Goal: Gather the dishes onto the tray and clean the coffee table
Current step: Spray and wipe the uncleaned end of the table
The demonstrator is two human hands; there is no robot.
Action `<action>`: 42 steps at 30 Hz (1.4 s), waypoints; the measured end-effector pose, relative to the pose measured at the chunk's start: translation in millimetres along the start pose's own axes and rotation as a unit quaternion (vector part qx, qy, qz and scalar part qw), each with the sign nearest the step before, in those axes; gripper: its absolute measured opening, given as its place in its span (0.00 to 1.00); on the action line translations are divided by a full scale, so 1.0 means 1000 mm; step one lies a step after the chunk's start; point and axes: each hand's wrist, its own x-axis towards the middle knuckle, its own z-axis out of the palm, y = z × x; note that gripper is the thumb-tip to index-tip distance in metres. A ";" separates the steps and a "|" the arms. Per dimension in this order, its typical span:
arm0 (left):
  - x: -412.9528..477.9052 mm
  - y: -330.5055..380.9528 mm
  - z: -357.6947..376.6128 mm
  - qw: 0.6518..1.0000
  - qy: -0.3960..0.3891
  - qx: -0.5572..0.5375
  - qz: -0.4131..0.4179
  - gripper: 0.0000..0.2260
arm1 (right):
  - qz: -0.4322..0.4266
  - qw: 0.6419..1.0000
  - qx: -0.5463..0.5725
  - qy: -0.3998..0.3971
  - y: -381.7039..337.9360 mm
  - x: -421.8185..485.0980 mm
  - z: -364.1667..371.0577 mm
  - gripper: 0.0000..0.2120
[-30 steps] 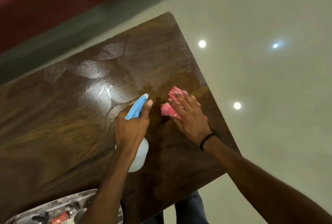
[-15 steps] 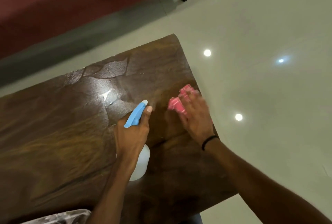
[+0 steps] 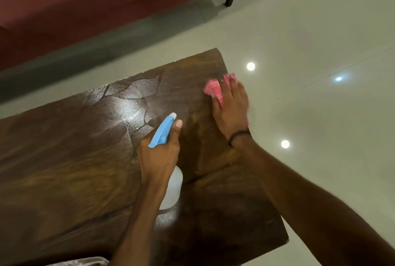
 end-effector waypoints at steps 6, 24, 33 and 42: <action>0.006 -0.006 -0.001 0.999 0.004 0.009 -0.040 0.23 | -0.222 0.969 -0.045 -0.103 -0.017 -0.007 0.011 0.28; 0.031 -0.006 -0.040 0.996 0.078 -0.041 -0.021 0.21 | -0.103 0.993 -0.051 -0.036 -0.043 0.082 0.000 0.26; 0.038 -0.015 -0.064 0.990 0.116 -0.068 -0.037 0.16 | -0.411 0.882 -0.118 -0.197 -0.104 0.029 0.027 0.29; 0.030 -0.017 -0.090 0.982 0.165 -0.083 -0.023 0.20 | -0.360 0.912 -0.108 -0.166 -0.147 -0.028 0.050 0.27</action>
